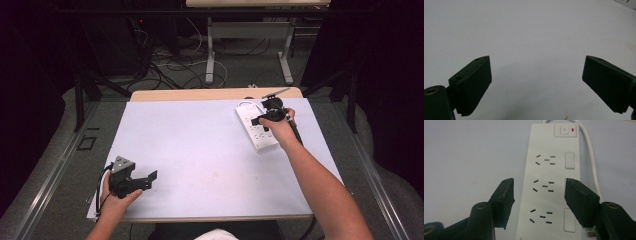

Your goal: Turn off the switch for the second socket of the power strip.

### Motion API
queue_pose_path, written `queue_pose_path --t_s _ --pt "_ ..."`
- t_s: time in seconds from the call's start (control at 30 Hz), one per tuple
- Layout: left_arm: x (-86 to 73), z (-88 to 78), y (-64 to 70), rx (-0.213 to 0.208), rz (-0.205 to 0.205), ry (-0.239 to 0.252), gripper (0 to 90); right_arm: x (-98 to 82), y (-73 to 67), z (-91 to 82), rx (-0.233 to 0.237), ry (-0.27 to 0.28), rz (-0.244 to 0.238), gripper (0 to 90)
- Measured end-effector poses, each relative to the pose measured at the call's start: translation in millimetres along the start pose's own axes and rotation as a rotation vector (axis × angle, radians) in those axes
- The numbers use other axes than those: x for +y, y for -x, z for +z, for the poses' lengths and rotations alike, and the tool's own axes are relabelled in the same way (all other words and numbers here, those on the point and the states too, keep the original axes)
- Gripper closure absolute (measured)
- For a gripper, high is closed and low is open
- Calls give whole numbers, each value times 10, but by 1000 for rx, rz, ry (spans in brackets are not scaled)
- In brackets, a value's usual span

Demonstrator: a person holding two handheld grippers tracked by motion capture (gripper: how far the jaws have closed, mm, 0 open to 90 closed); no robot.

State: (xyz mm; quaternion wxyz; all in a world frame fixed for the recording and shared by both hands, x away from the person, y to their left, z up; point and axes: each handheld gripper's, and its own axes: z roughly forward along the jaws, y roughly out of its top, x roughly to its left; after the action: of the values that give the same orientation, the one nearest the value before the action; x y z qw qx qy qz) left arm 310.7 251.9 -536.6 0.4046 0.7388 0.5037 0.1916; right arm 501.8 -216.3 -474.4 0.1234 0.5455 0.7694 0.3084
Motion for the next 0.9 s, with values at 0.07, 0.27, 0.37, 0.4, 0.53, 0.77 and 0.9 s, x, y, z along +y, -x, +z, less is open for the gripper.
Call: queue_pose_path --t_s 0.07,0.27,0.37,0.4,0.53,0.77,0.9 --pt "1 5 2 -1 0 -2 89 -11 -30 -12 9 4 -21 384" --pt "5 11 14 3 4 9 89 -48 -118 -67 34 14 -63 366" --pt "6 4 18 -4 10 -2 89 -58 -156 -102 43 9 -62 359" --pt "5 1 18 -5 13 -3 89 -64 -171 -112 48 9 -52 350" --pt "4 -14 15 -7 9 2 89 -89 -214 -148 47 23 -75 274" --pt "-4 -30 11 -7 12 2 89 -135 -302 -222 42 29 -90 170" --pt "-11 -37 13 -7 11 7 89 -168 -355 -294 57 30 -101 149"
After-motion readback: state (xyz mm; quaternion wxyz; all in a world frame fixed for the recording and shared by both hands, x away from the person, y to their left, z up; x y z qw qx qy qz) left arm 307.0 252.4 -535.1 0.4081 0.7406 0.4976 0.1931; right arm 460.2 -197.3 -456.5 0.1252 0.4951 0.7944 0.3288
